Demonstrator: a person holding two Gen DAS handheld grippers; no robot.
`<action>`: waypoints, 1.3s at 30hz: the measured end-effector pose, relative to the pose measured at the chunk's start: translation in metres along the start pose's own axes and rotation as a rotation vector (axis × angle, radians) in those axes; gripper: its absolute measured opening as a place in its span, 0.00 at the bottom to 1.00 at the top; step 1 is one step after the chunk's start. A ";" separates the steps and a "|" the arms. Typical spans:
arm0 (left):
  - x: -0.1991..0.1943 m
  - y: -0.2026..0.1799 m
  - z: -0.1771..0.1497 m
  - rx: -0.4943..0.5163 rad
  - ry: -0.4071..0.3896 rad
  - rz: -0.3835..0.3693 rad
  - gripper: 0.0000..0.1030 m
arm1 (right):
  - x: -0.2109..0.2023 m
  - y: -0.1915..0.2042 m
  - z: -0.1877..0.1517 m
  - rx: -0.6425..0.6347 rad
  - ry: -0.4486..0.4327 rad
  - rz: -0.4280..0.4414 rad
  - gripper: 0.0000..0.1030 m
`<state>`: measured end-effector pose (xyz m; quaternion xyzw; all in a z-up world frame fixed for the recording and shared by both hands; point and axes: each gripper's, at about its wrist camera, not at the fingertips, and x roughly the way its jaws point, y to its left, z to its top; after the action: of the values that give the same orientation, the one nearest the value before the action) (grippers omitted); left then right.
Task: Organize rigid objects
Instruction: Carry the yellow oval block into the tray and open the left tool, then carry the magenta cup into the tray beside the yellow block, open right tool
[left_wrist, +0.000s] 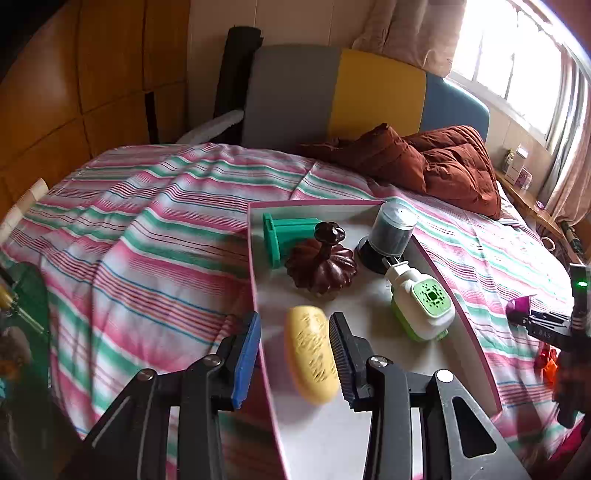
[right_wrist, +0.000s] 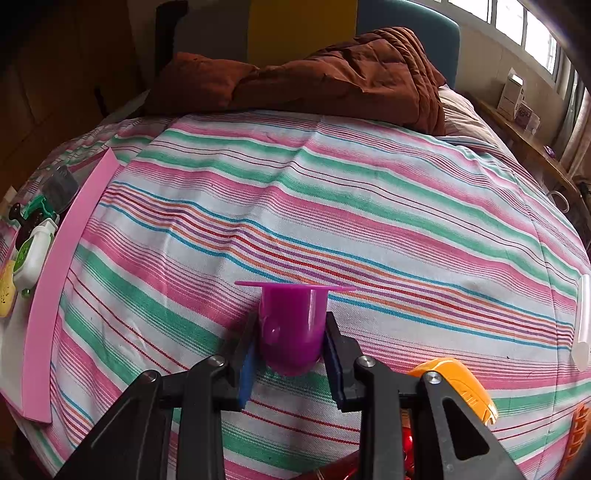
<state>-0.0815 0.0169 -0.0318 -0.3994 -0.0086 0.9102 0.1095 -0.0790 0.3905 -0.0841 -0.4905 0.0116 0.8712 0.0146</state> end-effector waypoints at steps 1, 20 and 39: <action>-0.005 0.000 -0.003 0.006 -0.003 -0.005 0.38 | 0.000 0.000 0.000 -0.002 0.000 -0.001 0.30; -0.032 -0.030 -0.046 0.063 0.058 -0.033 0.38 | -0.001 0.001 -0.002 -0.025 -0.015 -0.023 0.30; -0.042 -0.024 -0.048 0.057 0.037 -0.047 0.44 | -0.035 0.031 -0.006 -0.017 0.005 0.029 0.30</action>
<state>-0.0147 0.0284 -0.0314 -0.4126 0.0101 0.8997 0.1423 -0.0570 0.3591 -0.0573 -0.4926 0.0114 0.8702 -0.0019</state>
